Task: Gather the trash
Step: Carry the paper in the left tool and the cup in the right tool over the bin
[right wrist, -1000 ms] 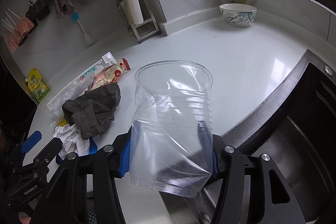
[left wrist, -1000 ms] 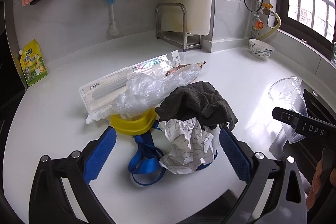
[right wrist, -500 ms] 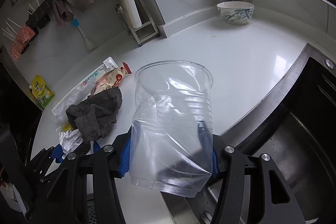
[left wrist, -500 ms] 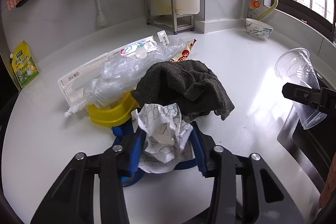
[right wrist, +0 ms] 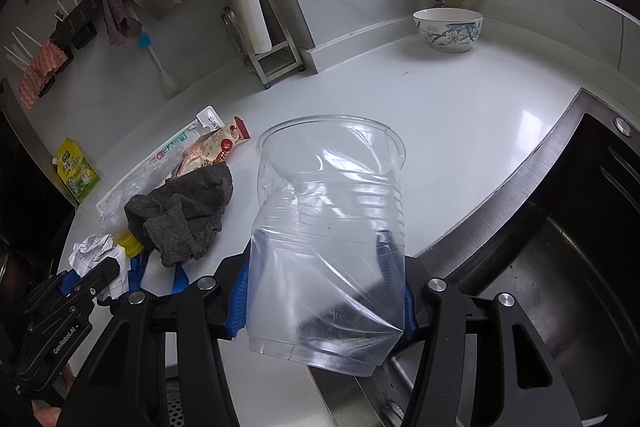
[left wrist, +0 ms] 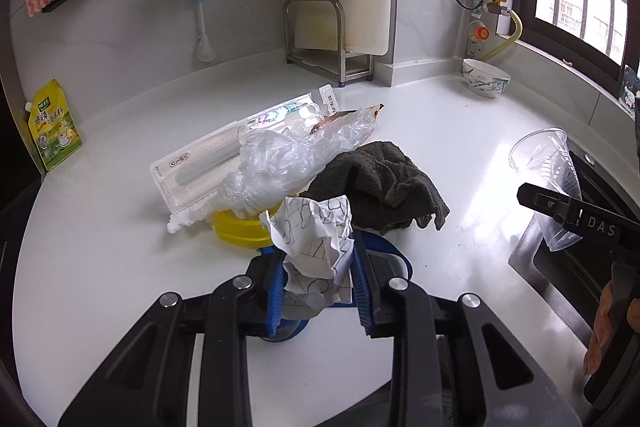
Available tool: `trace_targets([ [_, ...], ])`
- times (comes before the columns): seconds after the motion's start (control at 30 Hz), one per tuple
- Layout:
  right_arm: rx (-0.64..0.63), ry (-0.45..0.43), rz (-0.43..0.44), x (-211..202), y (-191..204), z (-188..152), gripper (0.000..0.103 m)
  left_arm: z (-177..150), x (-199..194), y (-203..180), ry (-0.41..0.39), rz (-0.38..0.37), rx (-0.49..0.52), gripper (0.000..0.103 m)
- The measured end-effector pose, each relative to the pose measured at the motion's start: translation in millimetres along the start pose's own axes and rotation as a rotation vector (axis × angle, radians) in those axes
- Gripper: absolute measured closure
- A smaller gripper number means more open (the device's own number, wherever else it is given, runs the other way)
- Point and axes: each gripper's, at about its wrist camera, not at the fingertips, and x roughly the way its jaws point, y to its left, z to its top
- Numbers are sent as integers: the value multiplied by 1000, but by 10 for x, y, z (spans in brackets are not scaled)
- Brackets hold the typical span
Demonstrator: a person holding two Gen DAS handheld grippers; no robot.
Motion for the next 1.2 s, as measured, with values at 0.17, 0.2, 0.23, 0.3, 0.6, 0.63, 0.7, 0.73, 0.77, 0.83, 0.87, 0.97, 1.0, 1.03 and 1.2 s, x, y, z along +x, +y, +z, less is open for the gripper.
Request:
trace_targets([
  [0.17,-24,-62,-18,-271,148,-91,48,-14,-314,197,-28,0,1,74],
  [0.2,-20,-73,-19,-354,171,-132,48,-25,-393,240,-36,1,2,74],
  [0.23,-12,-82,-13,-436,192,-183,48,-39,-467,279,-42,-1,0,74],
  [0.3,2,-94,-3,-596,249,-306,48,-94,-612,349,-49,-5,0,74],
  [0.6,58,-116,4,-1148,629,-1021,48,-614,-987,423,-23,-63,61,74],
  [0.63,61,-109,3,-1176,681,-1110,48,-689,-1011,420,-20,-69,69,74],
  [0.7,62,-90,-8,-1211,794,-1304,48,-833,-1044,425,-16,-78,85,73],
  [0.73,65,-79,-11,-1219,846,-1398,48,-911,-1067,424,-13,-80,91,73],
  [0.77,68,-69,-14,-1230,895,-1505,48,-984,-1076,431,-7,-86,95,73],
  [0.83,62,-51,-34,-1242,995,-1710,48,-1111,-1085,453,8,-107,93,73],
  [0.87,57,-38,-46,-1238,1039,-1802,48,-1175,-1086,457,17,-117,93,73],
  [0.97,54,8,-54,-1206,1128,-2041,48,-1360,-1041,440,52,-122,119,72],
  [1.0,57,23,-56,-1192,1146,-2113,48,-1415,-1017,429,71,-128,128,71],
  [1.03,58,38,-60,-1175,1157,-2180,48,-1465,-996,417,88,-137,131,71],
  [1.2,73,85,-86,-1119,1139,-2431,48,-1643,-916,386,135,-173,140,70],
])
